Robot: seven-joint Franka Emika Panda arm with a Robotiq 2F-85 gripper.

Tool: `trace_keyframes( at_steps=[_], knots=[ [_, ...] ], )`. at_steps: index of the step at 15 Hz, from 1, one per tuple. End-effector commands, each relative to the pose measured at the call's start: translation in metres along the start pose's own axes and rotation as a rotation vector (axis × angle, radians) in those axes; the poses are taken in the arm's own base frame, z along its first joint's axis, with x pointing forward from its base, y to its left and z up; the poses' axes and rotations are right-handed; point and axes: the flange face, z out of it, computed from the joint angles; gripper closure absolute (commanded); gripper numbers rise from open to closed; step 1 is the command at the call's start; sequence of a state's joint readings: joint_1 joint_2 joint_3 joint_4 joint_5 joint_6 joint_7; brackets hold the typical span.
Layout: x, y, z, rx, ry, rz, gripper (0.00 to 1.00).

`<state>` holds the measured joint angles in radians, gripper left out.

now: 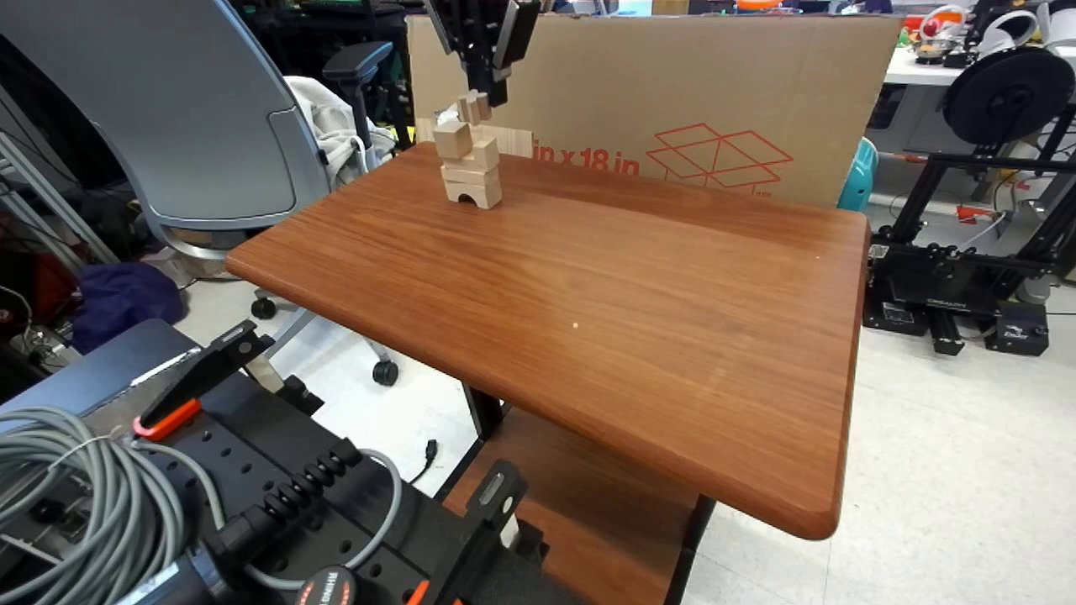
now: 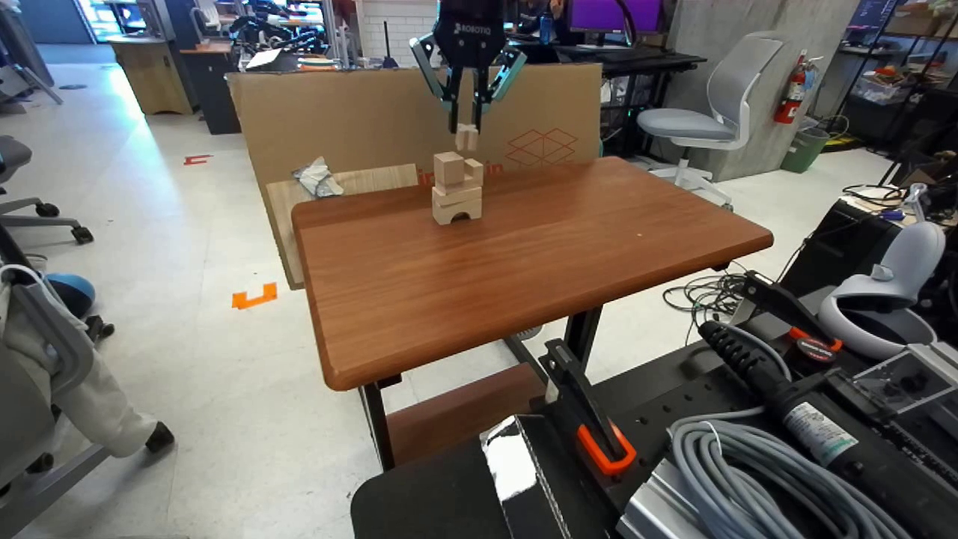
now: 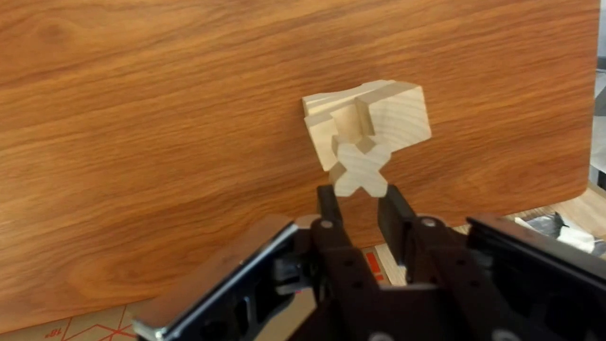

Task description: Stack the wooden objects on the desk

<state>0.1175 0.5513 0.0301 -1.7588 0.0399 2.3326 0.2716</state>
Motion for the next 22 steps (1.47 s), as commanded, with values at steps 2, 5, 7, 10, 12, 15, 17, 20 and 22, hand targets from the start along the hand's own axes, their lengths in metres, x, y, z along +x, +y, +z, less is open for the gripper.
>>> trace_keyframes(
  at_steps=[2, 5, 7, 10, 12, 15, 17, 20, 22],
  knots=[
    [0.006, -0.02, -0.001, -0.032, -0.011, -0.025, 0.93],
    [0.005, -0.027, -0.008, -0.024, -0.011, -0.036, 0.93],
    [0.005, -0.027, -0.008, -0.029, -0.026, -0.034, 0.93],
    [0.001, -0.022, 0.001, -0.06, -0.097, -0.024, 0.93],
    [-0.004, -0.019, 0.007, -0.077, -0.145, -0.019, 0.93],
    [-0.008, -0.021, 0.011, -0.086, -0.165, -0.03, 0.93],
    [-0.006, -0.023, 0.007, -0.082, -0.144, -0.031, 0.93],
    [-0.006, -0.027, -0.002, -0.069, -0.119, -0.044, 0.93],
    [-0.006, -0.032, -0.007, -0.062, -0.09, -0.055, 0.93]
  ],
)
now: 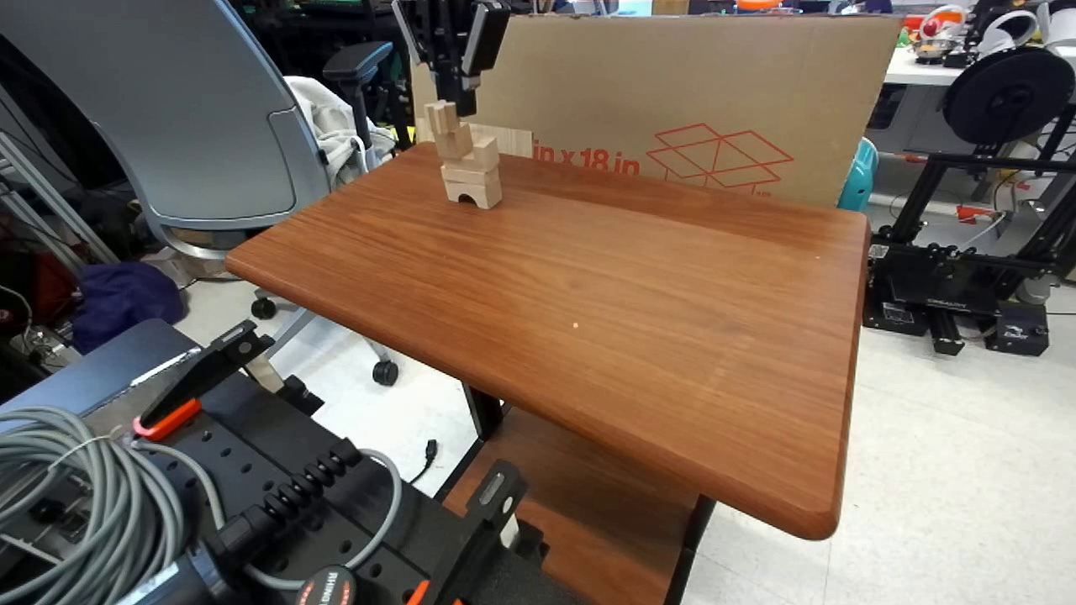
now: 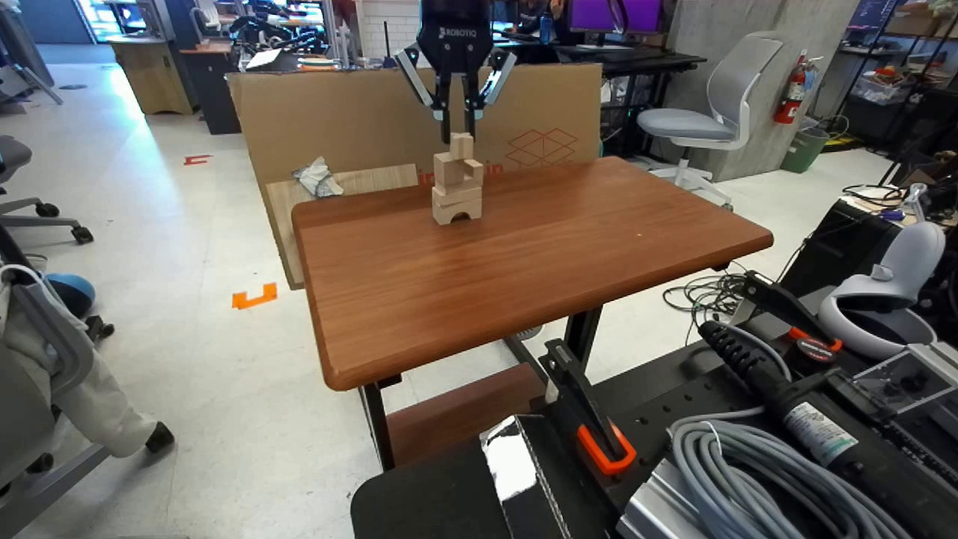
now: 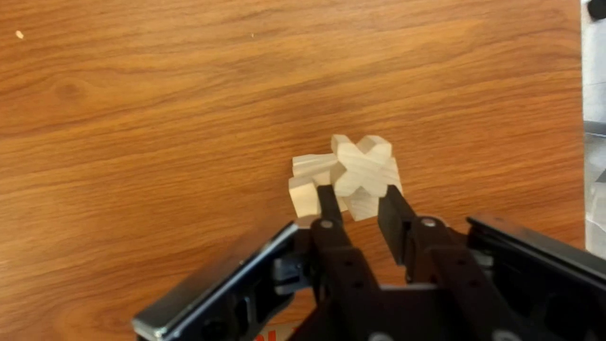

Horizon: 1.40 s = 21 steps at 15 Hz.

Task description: Stack the wooden objects on the desk

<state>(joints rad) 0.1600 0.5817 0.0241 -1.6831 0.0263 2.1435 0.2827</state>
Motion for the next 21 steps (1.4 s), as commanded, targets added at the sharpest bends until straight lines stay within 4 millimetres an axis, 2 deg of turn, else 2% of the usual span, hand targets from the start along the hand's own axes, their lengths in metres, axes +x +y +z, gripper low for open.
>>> trace_keyframes(
  at_steps=[1, 7, 8, 10, 14, 15, 16, 18, 21],
  knots=[
    [0.002, -0.01, -0.014, -0.011, 0.056, -0.024, 0.93],
    [0.006, -0.014, -0.01, -0.027, 0.079, -0.03, 0.93],
    [0.007, -0.013, -0.01, -0.032, 0.075, -0.028, 0.52],
    [0.007, -0.013, -0.009, -0.037, 0.075, -0.029, 0.42],
    [0.005, -0.011, -0.011, -0.03, 0.072, -0.037, 0.12],
    [0.003, -0.009, -0.017, -0.024, 0.074, -0.041, 0.04],
    [-0.001, -0.008, -0.023, -0.018, 0.079, -0.046, 0.01],
    [-0.012, -0.001, -0.05, 0.002, 0.118, -0.06, 0.0],
    [-0.04, 0.023, -0.1, 0.012, 0.145, -0.136, 0.0]
  ],
)
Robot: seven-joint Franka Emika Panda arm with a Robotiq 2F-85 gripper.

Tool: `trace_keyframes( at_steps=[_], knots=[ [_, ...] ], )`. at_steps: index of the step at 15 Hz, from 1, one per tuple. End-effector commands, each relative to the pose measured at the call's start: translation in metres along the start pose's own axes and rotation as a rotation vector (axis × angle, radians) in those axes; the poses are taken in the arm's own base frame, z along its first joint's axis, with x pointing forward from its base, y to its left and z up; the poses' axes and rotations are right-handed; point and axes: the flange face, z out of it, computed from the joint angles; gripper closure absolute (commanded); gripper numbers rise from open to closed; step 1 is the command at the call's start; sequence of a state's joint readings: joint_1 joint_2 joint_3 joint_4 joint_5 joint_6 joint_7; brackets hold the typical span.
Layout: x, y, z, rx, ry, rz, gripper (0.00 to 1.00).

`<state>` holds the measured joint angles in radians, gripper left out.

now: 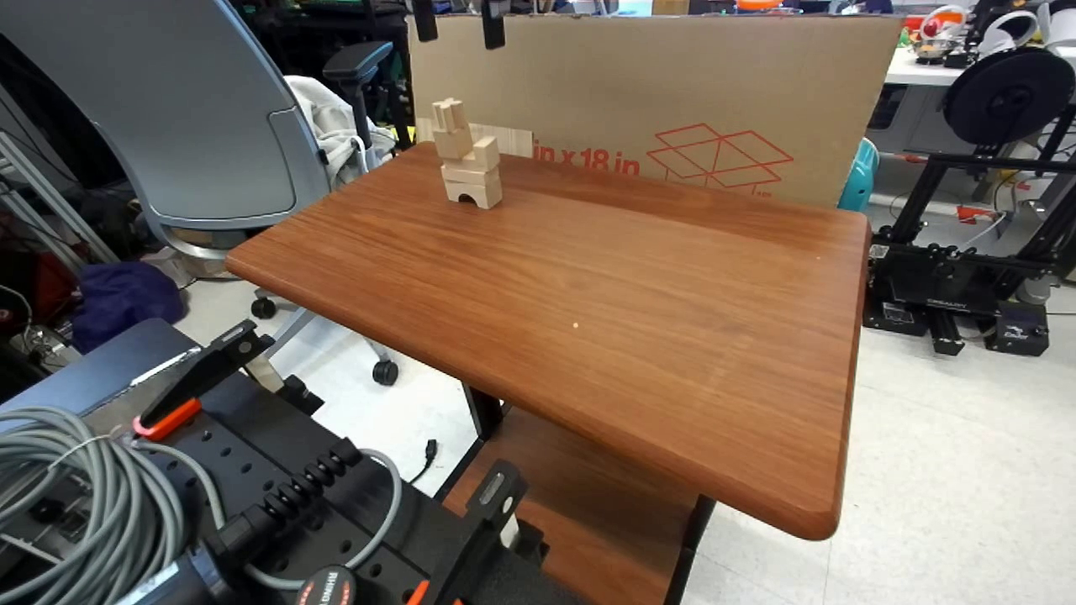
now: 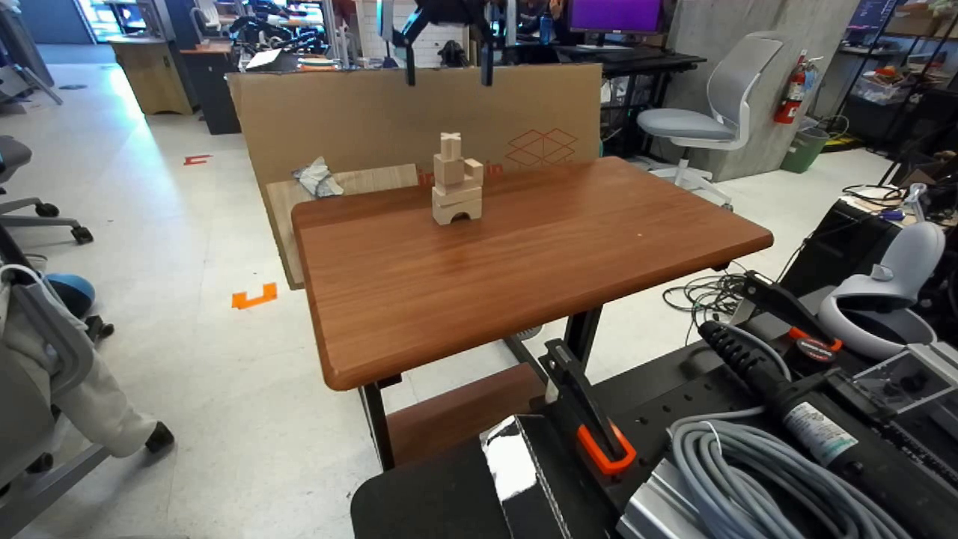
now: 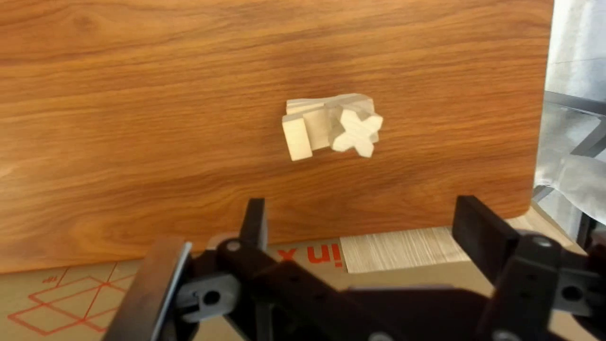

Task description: Stack the wooden objects on the desk

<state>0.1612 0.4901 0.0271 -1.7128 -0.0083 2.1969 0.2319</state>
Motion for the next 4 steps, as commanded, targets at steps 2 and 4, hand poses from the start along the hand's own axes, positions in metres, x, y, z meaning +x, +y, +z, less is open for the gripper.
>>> trace_keyframes(
  at_steps=[2, 4],
  knots=[
    [-0.011, 0.014, -0.037, 0.003, 0.028, -0.033, 0.0],
    [-0.022, 0.023, -0.055, 0.004, 0.04, -0.043, 0.0]
  ],
)
